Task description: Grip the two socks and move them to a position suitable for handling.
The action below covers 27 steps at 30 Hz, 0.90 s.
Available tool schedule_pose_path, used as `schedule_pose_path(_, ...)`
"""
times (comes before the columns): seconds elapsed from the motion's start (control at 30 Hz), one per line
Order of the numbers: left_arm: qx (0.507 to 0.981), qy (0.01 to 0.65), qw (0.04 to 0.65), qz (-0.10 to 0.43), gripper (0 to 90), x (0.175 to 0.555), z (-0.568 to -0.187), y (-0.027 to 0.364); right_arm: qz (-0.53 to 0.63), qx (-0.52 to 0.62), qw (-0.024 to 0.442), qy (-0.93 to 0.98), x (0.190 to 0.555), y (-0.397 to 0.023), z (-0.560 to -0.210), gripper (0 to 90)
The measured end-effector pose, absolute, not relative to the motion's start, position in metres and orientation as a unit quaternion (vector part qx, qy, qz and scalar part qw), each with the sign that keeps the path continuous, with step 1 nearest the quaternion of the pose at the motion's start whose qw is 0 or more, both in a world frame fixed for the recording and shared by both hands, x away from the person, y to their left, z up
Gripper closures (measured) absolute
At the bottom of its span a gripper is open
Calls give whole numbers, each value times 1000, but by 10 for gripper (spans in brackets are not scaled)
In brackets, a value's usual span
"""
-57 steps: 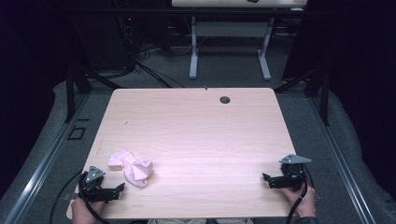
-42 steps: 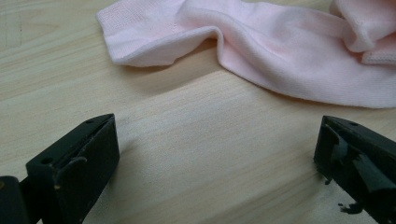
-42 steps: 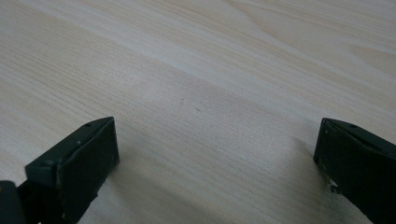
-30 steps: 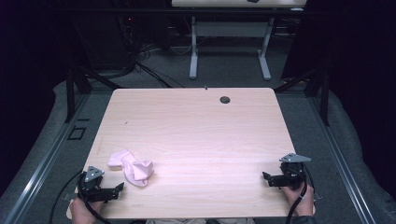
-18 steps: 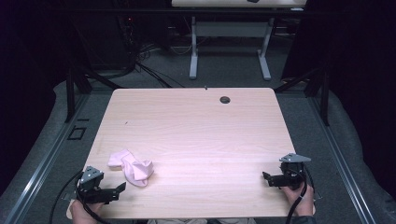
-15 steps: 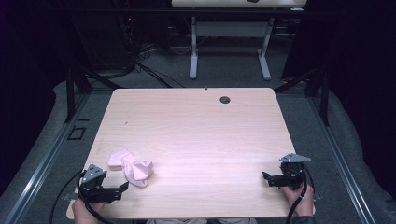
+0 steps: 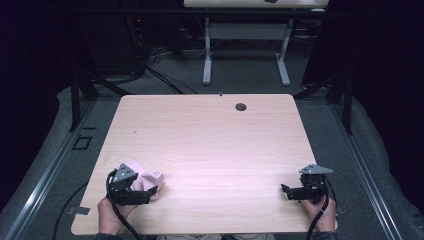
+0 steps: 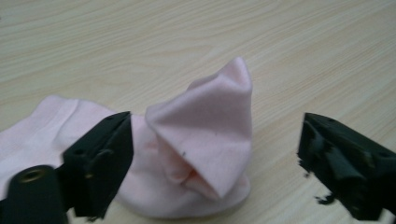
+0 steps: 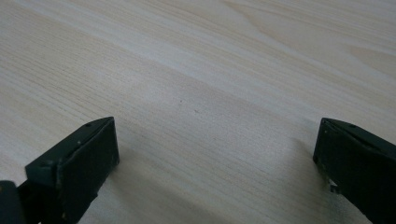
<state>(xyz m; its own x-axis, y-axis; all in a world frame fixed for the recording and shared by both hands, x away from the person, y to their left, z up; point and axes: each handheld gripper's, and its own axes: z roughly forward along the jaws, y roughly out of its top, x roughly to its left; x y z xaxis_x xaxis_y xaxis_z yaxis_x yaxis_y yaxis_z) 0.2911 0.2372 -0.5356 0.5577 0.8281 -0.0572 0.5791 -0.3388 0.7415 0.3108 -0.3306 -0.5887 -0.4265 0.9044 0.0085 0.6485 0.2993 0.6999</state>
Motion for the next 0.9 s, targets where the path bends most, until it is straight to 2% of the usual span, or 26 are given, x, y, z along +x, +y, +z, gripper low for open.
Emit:
schedule_pose_path(0.07,809,441,350,172,185,297,-538,228,322,497,199,781,311,-331,-589,0)
schedule_pose_path(0.1,817,439,334,168,268,303,-541,222,322,497,199,781,311,-331,-589,0)
schedule_pose_path(0.27,828,444,300,164,399,311,-549,213,322,497,199,781,311,-331,-589,0)
schedule_pose_path(0.33,834,440,287,165,489,313,-551,210,322,497,199,781,311,-331,-589,0)
schedule_pose_path(0.57,831,435,303,168,762,314,-553,211,322,498,201,780,311,-330,-589,0)
schedule_pose_path(0.9,799,429,381,180,791,304,-513,222,319,497,201,782,311,-331,-588,0)
